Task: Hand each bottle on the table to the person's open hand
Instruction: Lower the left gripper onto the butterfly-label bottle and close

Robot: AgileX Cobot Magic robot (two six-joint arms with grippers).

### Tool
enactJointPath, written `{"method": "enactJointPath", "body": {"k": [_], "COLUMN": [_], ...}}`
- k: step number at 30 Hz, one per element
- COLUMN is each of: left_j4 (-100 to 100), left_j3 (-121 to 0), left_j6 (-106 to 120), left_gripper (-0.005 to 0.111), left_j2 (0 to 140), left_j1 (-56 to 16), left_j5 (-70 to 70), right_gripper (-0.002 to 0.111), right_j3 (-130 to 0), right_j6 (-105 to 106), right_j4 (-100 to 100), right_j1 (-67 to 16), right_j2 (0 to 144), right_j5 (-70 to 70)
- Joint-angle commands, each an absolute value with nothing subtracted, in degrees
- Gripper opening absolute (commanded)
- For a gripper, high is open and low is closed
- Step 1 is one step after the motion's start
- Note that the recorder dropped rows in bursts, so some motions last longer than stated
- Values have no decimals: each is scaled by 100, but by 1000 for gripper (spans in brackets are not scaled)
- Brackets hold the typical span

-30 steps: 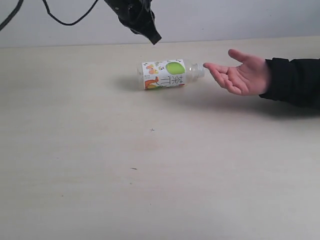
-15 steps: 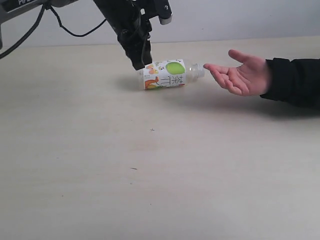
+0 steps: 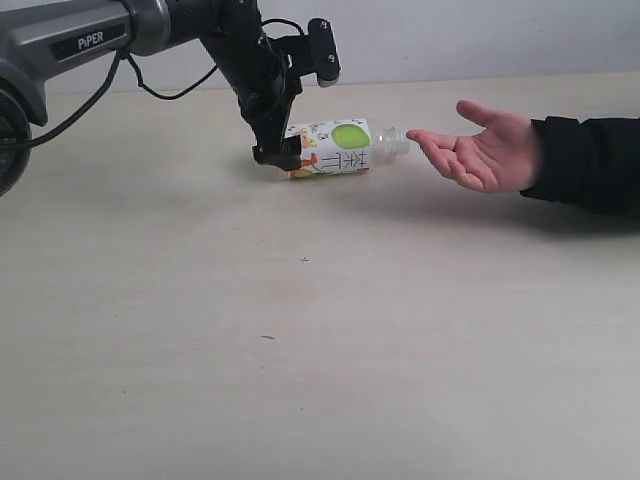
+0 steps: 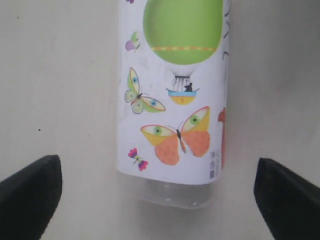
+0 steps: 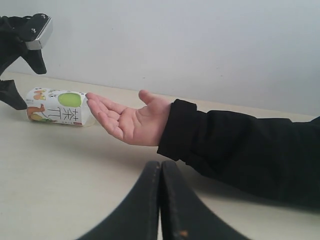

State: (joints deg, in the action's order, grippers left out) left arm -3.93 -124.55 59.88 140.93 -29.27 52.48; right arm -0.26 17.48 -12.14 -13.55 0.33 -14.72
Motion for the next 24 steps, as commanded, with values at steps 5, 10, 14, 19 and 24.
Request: {"method": "enactJointPath", "body": {"k": [5,10,14,19,24], "left_j4": [-345,-356,-415,-483,-693], "left_j3": [-12466,-12466,-12466,-12466,-12466], "left_j6": [6266,6317,6423,6476,6599], "left_gripper": [104,104,104,102,80], "left_j2": [14333,14409,14431,14463,14463], "left_j1": [-2917,-2917,-2917,-2927,-2927], "left_j5": [4878,4713,4713,4773,4785], "right_gripper": [0,0,0,0,0], "right_j3": [0,0,0,0,0], "right_j6": [1773,1773,1773,1773,1773], "right_j4": [-1210,-1210,-1210,-1210,-1210], "right_j1": [-1335,-1335,-1335,-1335,-1335], "right_j2": [0,0,0,0,0], "right_j5": [-1407,-1407,-1407,-1407,-1407]}}
